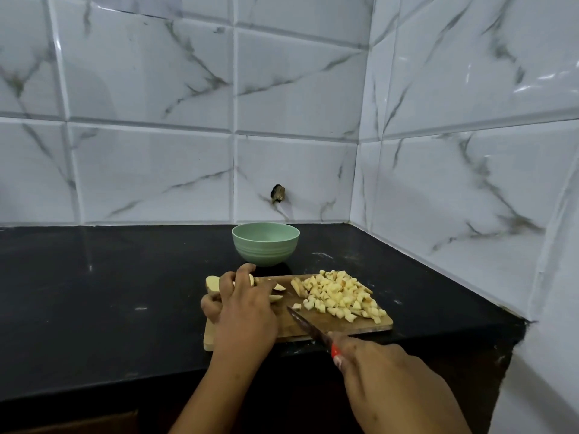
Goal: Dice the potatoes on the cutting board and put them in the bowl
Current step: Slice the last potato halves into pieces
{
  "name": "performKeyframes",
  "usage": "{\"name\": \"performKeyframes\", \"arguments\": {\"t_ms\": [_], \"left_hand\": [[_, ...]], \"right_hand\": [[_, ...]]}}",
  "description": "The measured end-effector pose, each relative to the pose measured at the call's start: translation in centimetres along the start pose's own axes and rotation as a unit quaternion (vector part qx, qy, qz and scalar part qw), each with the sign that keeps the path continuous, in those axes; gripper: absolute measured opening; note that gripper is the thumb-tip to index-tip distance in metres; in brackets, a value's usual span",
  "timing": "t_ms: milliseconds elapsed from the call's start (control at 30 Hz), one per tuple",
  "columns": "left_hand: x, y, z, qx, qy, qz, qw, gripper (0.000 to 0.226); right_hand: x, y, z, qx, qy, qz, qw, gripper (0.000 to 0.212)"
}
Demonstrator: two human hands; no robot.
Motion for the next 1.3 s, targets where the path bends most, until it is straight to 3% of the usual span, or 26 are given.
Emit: {"name": "performKeyframes", "arguments": {"t_ms": [200,300,500,633,733,867,1033,1300], "left_hand": [[0.0,0.1,0.3,-0.013,0.007,0.019,1.0,0.027],[0.0,0.5,0.1,-0.056,0.0,0.065,0.996,0.019],[-0.3,0.5,-0.6,-0.12,0.0,0.062,0.991,0.008],[-0.8,0.7,-1.0,-0.185,-0.012,0.067,0.98,0.022],[-0.9,0.2,-0.9,-0.212,-0.024,0.051,0.976,0.021],[-0.8,-0.1,-1.0,-0.192,-0.015,0.052,0.98,0.01],[-0.8,-0.1,-0.7,-0.104,0.019,0.051,0.993,0.019],[-0.3,-0.3,-0.1,-0.084,0.015,0.046,0.995,0.018]], "right_hand": [[0.3,0.4,-0.7,-0.008,0.117,-0.001,0.993,0.04],[0.3,-0.1,-0.6,0.013,0.125,-0.011,0.992,0.041],[0.5,-0.6,0.1,0.019,0.122,-0.017,0.992,0.042],[0.7,-0.9,0.5,-0.001,0.127,-0.021,0.992,0.042],[0.9,-0.8,0.6,-0.011,0.131,-0.015,0.991,0.043],[1.3,-0.5,0.6,-0.003,0.136,-0.016,0.991,0.044],[1.4,-0.9,0.8,0.005,0.144,-0.028,0.989,0.044],[2.6,-1.8,2.2,-0.058,0.14,-0.045,0.987,0.048]]}}
Point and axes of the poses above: each hand's wrist, its own x-axis towards the middle knuckle, its own z-axis out of the palm, y = z × x, the point moved 6 cm from there along x, towards the middle knuckle, and after that the axes turned 4 degrees about z, right-handed, at the moved point
